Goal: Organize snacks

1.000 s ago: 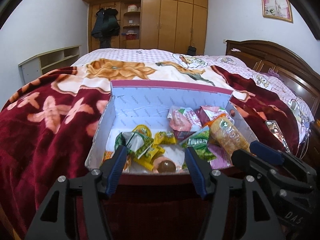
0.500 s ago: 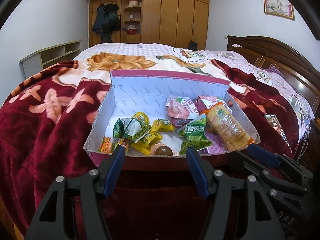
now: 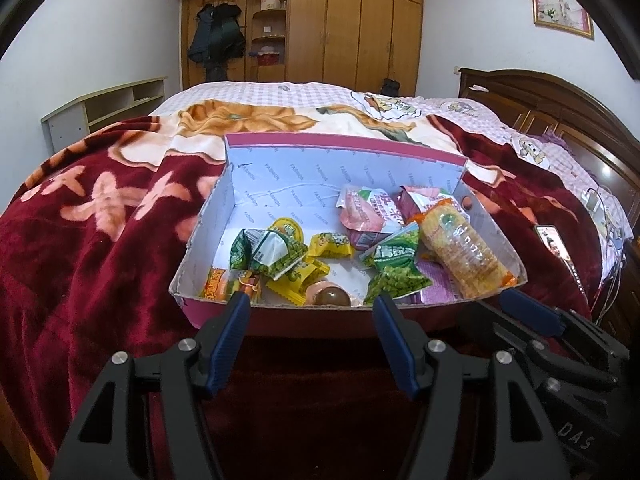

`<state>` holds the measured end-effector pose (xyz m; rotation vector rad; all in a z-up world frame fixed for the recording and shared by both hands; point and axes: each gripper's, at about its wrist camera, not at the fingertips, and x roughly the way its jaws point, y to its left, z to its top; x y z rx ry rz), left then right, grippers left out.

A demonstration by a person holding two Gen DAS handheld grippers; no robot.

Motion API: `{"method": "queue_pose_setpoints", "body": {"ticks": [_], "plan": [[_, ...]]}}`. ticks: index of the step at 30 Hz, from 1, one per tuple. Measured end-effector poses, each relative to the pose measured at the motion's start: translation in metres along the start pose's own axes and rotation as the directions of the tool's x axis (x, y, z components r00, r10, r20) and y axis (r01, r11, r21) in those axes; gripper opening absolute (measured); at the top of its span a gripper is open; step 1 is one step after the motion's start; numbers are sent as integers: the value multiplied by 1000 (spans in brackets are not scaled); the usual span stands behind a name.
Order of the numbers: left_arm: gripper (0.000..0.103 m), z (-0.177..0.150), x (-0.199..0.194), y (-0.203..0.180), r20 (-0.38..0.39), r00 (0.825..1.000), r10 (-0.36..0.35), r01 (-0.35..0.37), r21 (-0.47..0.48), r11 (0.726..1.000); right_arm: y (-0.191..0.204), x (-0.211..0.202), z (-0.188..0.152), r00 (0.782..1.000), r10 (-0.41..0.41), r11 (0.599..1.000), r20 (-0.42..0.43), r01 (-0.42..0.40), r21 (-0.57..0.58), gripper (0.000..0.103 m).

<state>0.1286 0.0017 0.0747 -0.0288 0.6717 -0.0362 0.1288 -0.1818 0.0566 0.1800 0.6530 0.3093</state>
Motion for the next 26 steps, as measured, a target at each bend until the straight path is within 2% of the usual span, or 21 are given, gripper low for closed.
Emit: {"method": "queue_pose_setpoints", "body": {"ticks": [9, 26], "plan": [[67, 0, 2, 0, -5, 1000, 19, -19, -1, 1000, 0, 0, -2, 1000, 1, 1000, -3, -1, 5, 59], [67, 0, 3, 4, -20, 1000, 7, -8, -22, 1000, -1, 0, -1, 1000, 1, 1000, -3, -1, 6, 59]]}}
